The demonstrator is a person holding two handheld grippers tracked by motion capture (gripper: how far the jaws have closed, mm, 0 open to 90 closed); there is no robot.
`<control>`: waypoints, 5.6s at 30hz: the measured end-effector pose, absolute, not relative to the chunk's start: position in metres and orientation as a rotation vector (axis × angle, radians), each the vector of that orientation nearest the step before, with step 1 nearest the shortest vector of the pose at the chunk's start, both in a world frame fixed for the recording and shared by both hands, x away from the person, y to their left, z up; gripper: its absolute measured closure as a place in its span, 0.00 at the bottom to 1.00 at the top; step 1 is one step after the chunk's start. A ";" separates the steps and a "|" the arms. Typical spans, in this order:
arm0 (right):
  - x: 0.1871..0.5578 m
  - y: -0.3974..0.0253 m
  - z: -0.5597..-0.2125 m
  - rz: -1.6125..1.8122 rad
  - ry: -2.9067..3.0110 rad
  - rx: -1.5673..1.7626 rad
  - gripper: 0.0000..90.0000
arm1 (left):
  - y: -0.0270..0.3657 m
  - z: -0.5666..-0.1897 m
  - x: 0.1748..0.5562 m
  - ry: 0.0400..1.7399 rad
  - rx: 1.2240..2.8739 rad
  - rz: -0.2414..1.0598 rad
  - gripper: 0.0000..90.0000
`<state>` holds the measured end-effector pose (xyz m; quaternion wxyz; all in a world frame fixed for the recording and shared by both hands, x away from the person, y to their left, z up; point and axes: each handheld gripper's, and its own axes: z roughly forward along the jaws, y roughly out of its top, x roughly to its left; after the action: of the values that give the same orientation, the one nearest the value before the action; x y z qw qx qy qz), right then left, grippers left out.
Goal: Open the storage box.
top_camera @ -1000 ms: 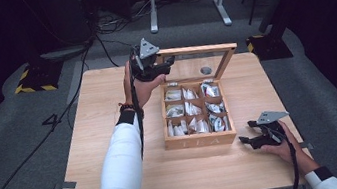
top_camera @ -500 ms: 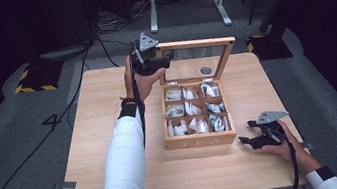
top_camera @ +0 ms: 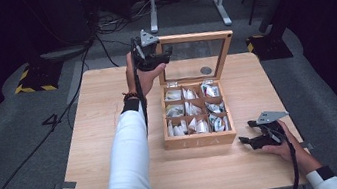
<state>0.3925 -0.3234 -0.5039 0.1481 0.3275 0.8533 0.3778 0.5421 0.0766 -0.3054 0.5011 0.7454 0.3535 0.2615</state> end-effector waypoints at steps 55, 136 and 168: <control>0.394 -0.323 -0.504 1.083 2.463 0.933 0.20 | 0.067 -0.373 0.589 1.023 1.962 0.631 0.54; 0.389 -0.322 -0.495 1.061 2.501 0.976 0.23 | 0.167 -0.424 0.411 0.856 2.334 0.678 0.20; 0.384 -0.268 -0.418 1.276 2.340 0.823 0.38 | 0.189 -0.487 0.342 0.863 2.390 0.547 0.20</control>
<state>0.3843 -0.2675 -0.4180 0.1749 0.2904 0.8259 0.4504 0.3419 0.1891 -0.4872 0.2680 0.8859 0.3199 0.2027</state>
